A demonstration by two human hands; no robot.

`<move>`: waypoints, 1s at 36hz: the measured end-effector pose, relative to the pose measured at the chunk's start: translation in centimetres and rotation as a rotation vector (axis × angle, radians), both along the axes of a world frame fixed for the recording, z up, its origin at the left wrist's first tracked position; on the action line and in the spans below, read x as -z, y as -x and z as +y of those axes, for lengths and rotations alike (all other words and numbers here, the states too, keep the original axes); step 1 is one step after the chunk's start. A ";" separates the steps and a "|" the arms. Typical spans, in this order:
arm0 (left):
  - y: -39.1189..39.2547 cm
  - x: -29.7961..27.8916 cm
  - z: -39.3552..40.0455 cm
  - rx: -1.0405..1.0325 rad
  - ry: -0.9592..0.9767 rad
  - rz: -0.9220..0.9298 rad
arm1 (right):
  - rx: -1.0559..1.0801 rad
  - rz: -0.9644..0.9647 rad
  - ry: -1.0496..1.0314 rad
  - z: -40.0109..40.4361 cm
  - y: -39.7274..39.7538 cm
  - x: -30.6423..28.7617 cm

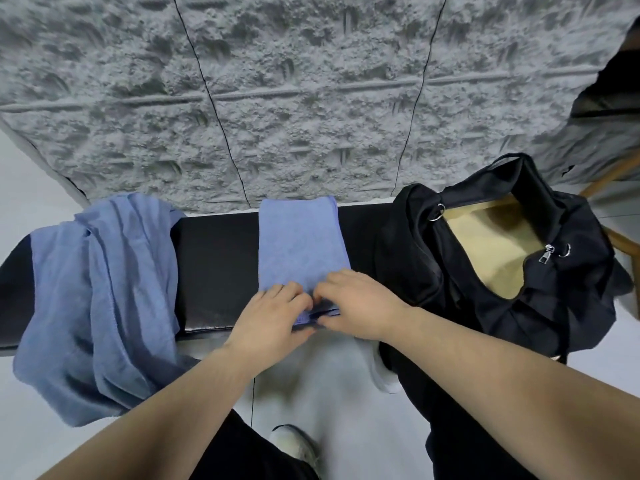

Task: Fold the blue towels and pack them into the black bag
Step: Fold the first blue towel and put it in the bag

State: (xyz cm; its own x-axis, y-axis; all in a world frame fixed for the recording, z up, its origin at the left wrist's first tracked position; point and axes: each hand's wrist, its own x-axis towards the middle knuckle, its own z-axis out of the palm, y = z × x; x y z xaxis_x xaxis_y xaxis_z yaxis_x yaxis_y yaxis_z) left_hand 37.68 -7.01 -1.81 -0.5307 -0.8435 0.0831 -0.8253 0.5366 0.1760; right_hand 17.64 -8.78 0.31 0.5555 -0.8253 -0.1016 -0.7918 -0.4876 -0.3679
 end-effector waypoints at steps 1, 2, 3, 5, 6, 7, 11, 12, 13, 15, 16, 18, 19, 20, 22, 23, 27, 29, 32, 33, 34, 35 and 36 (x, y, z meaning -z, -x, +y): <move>-0.1 0.3 0.0 0.004 -0.020 -0.002 | -0.022 0.015 0.007 0.1 -0.2 0.1; -0.3 0.6 -0.1 0.010 -0.028 -0.009 | -0.031 0.026 0.008 0.2 -0.3 0.4; -0.4 0.7 -0.2 0.010 -0.028 -0.021 | -0.032 0.034 0.006 0.2 -0.3 0.5; -0.7 0.7 -0.4 -0.010 -0.023 -0.055 | -0.023 0.078 -0.006 0.1 -0.2 0.8; -0.9 0.6 -0.4 -0.025 -0.029 -0.060 | -0.014 0.104 -0.016 0.0 -0.1 1.0; -1.1 0.5 -0.4 -0.039 -0.041 -0.055 | -0.007 0.115 -0.022 -0.1 0.0 1.1; -1.5 0.4 -0.3 -0.039 -0.055 -0.016 | -0.012 0.121 -0.014 -0.2 0.1 1.3; -1.4 0.3 -0.3 -0.037 -0.053 -0.016 | -0.016 0.124 -0.017 -0.1 0.1 1.2; -1.3 0.2 -0.2 -0.041 -0.051 -0.018 | -0.014 0.124 -0.024 0.0 0.1 1.1; -1.0 -0.2 0.0 -0.056 -0.059 -0.021 | -0.005 0.114 -0.029 0.2 0.1 0.9; -0.8 -0.3 0.2 -0.068 -0.070 -0.020 | -0.003 0.113 -0.025 0.3 0.2 0.8; -0.4 -0.7 0.5 -0.100 -0.107 -0.034 | -0.005 0.127 -0.010 0.7 0.2 0.7; -0.3 -0.9 0.6 -0.114 -0.125 -0.039 | -0.006 0.137 -0.004 0.9 0.2 0.7; -0.2 -1.0 0.8 -0.124 -0.133 -0.034 | -0.003 0.140 0.000 1.1 0.1 0.6; -0.1 -1.2 0.9 -0.144 -0.149 -0.011 | 0.011 0.129 -0.001 1.3 0.1 0.5; -0.2 -1.1 0.9 -0.149 -0.158 0.000 | 0.018 0.119 -0.004 1.4 0.1 0.5; -0.9 -0.6 0.6 -0.134 -0.244 0.079 | 0.053 0.047 -0.070 1.4 0.8 0.9; -1.3 -0.4 0.6 -0.160 -0.288 0.106 | 0.062 0.015 -0.122 1.3 1.2 0.9; -1.5 -0.1 0.5 -0.222 -0.343 0.169 | 0.068 -0.001 -0.205 1.1 1.6 0.6; -1.5 -0.1 0.4 -0.239 -0.368 0.194 | 0.077 -0.008 -0.220 1.0 1.6 0.5; -1.5 -0.2 0.3 -0.257 -0.397 0.209 | 0.090 -0.018 -0.229 0.9 1.7 0.5; -1.5 -0.4 0.2 -0.275 -0.428 0.216 | 0.104 -0.032 -0.234 0.7 1.7 0.5; -1.6 -0.5 0.1 -0.286 -0.457 0.222 | 0.124 -0.052 -0.239 0.6 1.7 0.5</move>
State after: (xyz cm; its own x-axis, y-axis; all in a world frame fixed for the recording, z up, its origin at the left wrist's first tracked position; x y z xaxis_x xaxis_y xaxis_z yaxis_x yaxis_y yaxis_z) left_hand 39.27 -6.92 -1.29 -0.2881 -0.9272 -0.2394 -0.8430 0.1270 0.5227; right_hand 15.95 -8.19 -0.21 0.4608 -0.8437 -0.2754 -0.8172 -0.2823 -0.5025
